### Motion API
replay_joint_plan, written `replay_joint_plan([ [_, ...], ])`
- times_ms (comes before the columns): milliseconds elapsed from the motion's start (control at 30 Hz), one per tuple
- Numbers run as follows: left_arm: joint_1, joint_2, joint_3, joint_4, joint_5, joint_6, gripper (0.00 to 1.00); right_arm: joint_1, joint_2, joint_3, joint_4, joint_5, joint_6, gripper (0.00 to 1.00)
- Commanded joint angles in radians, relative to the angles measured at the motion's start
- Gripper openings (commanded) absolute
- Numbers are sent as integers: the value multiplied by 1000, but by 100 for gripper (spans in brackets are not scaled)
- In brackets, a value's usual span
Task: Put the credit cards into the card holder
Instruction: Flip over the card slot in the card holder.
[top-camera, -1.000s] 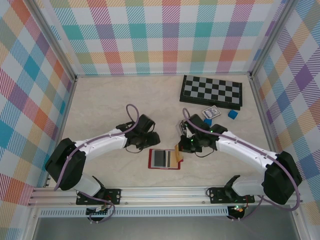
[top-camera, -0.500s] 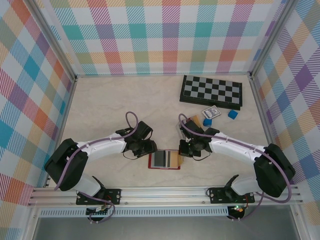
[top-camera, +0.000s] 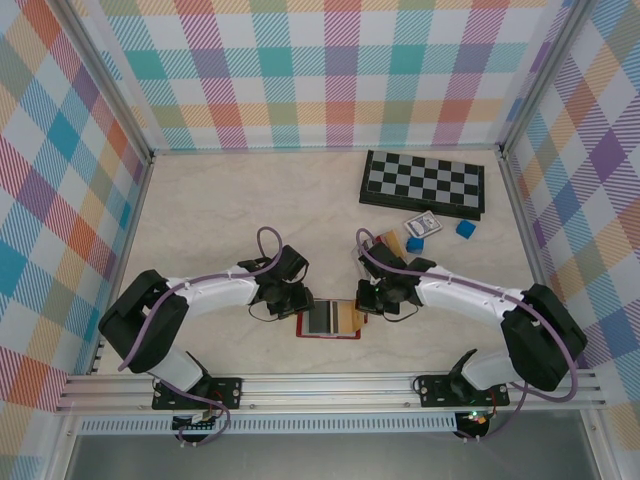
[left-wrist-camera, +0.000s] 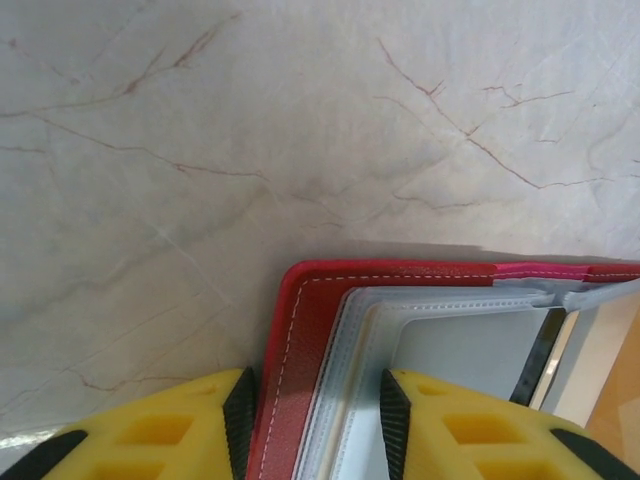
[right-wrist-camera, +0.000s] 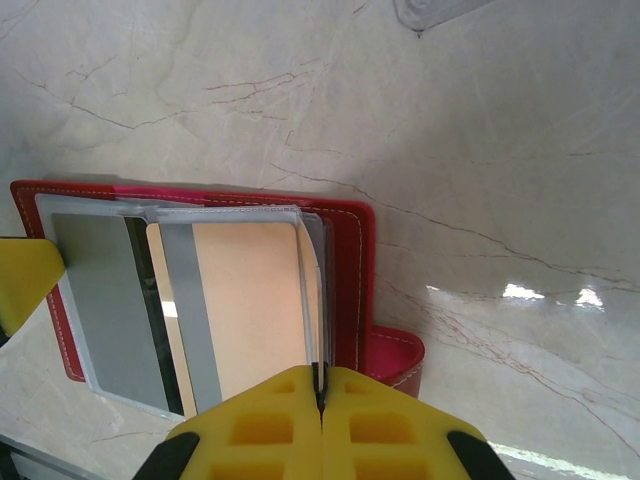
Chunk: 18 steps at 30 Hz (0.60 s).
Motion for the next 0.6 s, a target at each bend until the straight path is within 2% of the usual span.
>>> replay_joint_plan([
  [0,-16,24,-17,-5,12,15,38,5,-35,-27,-18,34,9,0],
  [233,-17,35,-21,-14,6,14,36,5,-36,-47,7,-2,8,0],
  [567,-21,29,-27,-15,7,11,36,18,-58,-35,-17,18,9,0],
])
